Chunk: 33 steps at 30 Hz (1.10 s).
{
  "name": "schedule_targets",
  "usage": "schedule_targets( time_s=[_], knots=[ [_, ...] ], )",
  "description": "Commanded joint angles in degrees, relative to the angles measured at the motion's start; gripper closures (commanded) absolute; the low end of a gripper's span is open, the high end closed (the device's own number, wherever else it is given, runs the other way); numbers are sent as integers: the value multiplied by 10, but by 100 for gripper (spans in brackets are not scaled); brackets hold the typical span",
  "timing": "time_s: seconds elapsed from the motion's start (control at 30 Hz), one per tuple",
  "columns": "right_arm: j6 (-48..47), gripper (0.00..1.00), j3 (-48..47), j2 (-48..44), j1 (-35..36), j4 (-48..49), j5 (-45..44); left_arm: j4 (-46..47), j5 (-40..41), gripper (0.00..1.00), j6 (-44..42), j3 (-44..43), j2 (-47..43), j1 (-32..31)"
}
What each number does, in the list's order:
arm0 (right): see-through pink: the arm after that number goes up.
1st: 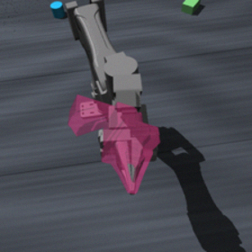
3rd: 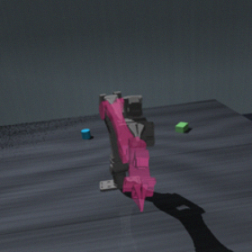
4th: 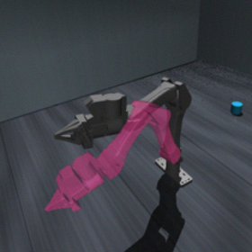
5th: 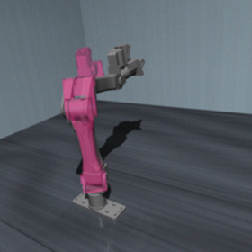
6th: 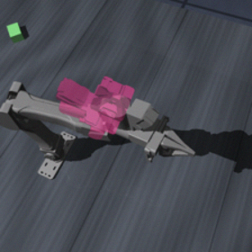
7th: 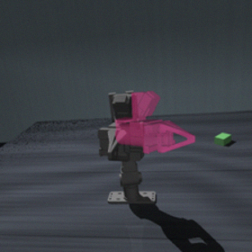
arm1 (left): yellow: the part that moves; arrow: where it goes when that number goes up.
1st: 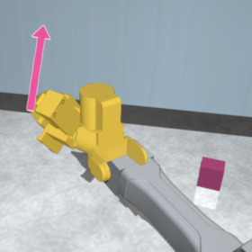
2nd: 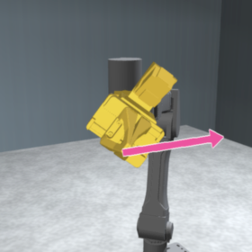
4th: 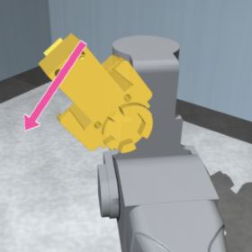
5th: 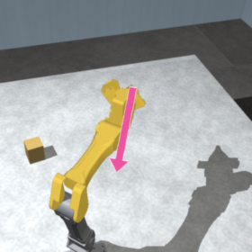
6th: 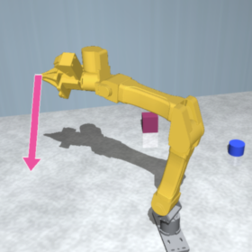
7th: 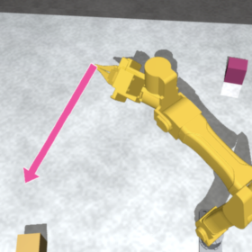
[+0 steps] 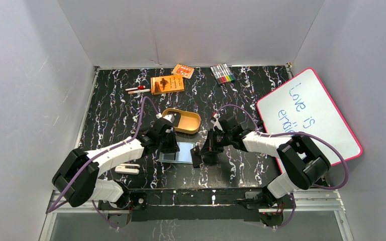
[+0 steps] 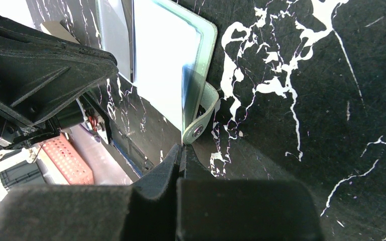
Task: Put the credit cards into the card holder
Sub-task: Turn over the card slot in the card holder.
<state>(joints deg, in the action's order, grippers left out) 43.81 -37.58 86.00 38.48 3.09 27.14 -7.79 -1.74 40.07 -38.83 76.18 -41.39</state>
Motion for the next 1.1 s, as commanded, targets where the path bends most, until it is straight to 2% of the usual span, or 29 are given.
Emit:
schedule_targets(
  time_s=[0.0, 0.6, 0.63, 0.7, 0.73, 0.8, 0.9, 1.07],
  knots=[
    [4, 100, 5, -1, -1, 19, 8, -5, 6, 100, 0, 8, -12, -2],
    [9, 100, -21, 47, 5, 49, 55, -7, 3, 100, -3, 11, -7, -2],
    [8, 100, -19, 45, 5, 48, 53, -12, 2, 91, -8, 8, -9, -2],
    [8, 100, -17, 41, 5, 45, 50, -21, -7, 67, -20, 3, -16, -2],
    [7, 100, -15, 41, 5, 44, 48, -29, -11, 60, -24, 0, -18, -2],
    [8, 100, -13, 40, 5, 45, 46, -48, -10, 52, -30, -6, -18, -9],
    [9, 100, -12, 40, 5, 46, 44, -51, -6, 47, -34, -11, -6, -30],
    [7, 100, -18, 44, 6, 45, 45, -55, 23, 47, -40, -41, 33, -62]
  ],
)
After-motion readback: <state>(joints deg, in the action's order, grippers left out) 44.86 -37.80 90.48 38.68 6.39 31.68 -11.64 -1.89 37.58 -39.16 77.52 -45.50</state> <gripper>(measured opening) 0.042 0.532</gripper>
